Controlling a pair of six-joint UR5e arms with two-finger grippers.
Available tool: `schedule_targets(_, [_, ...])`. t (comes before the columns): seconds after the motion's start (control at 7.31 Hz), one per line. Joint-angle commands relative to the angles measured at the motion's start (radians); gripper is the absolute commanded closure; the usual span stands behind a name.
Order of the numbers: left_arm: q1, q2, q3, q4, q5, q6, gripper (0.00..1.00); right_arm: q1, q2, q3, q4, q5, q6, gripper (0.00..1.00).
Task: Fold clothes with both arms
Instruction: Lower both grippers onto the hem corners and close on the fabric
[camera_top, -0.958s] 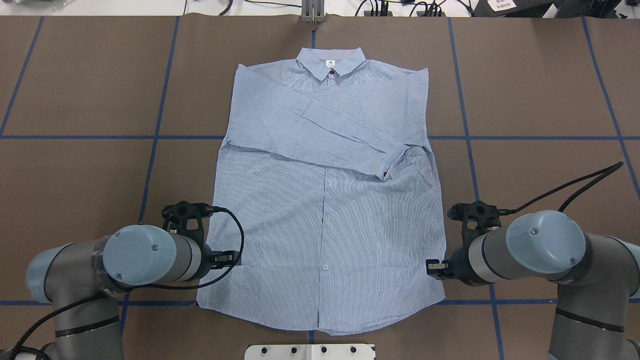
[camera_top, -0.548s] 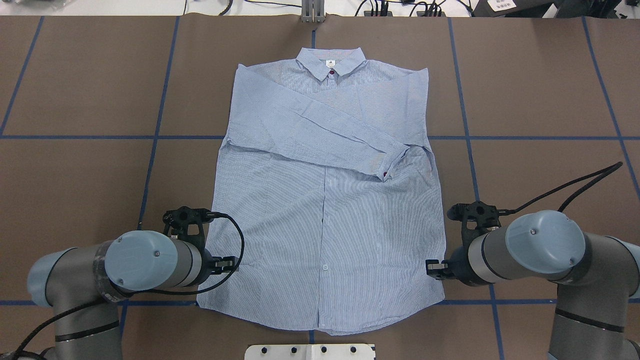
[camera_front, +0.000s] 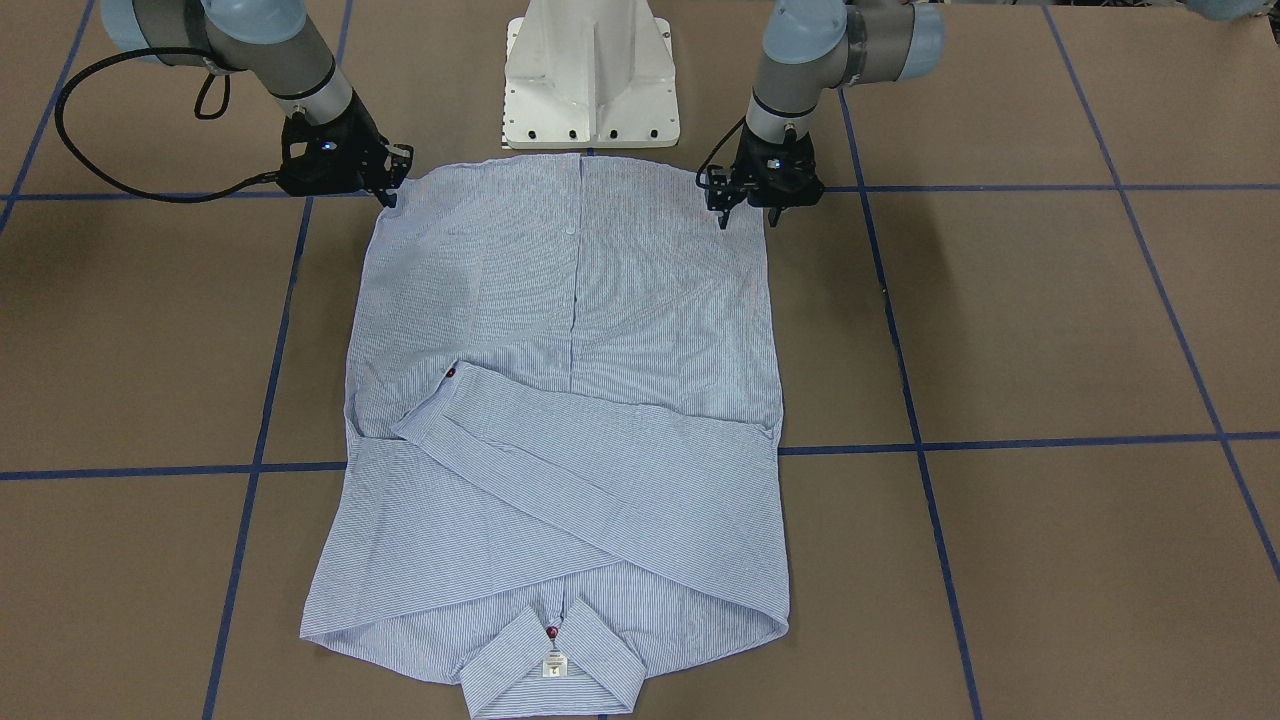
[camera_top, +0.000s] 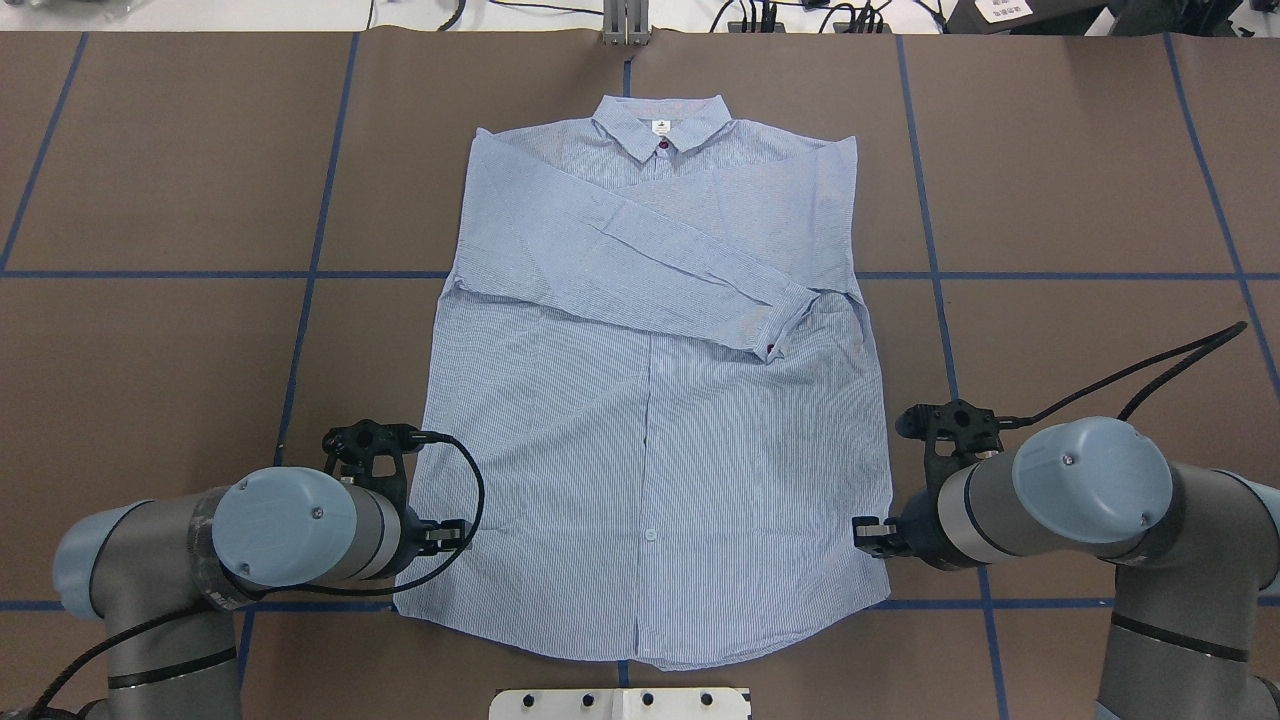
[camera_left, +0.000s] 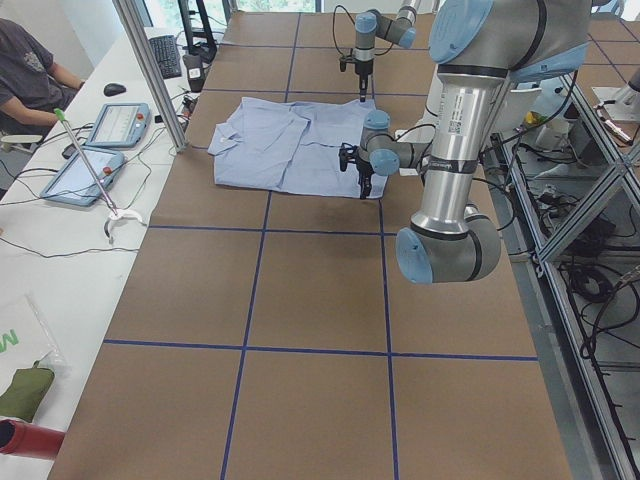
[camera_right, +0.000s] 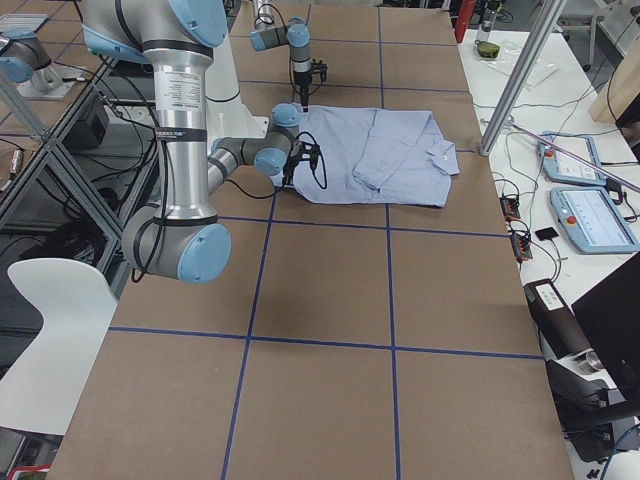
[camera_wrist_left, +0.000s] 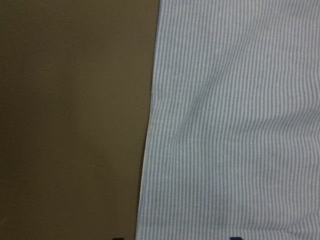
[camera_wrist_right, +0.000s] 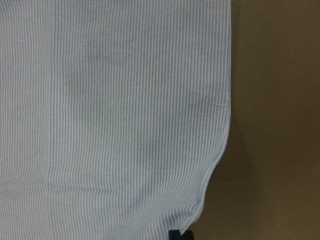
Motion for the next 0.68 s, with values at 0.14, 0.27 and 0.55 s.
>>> schedule_targets(0.14, [0.003, 0.000, -0.001, 0.013, 0.000, 0.000, 0.36, 0.009, 0.000, 0.001, 0.000, 0.005, 0.000, 1.00])
schedule_targets(0.27, [0.003, 0.000, -0.002, 0.013, 0.000, 0.000, 0.41, 0.009, 0.000, 0.000, 0.000, 0.005, 0.000, 1.00])
schedule_targets(0.55, [0.003, 0.000, 0.000, 0.013, 0.000, 0.000, 0.48, 0.010, 0.000, 0.000, 0.000, 0.005, 0.000, 1.00])
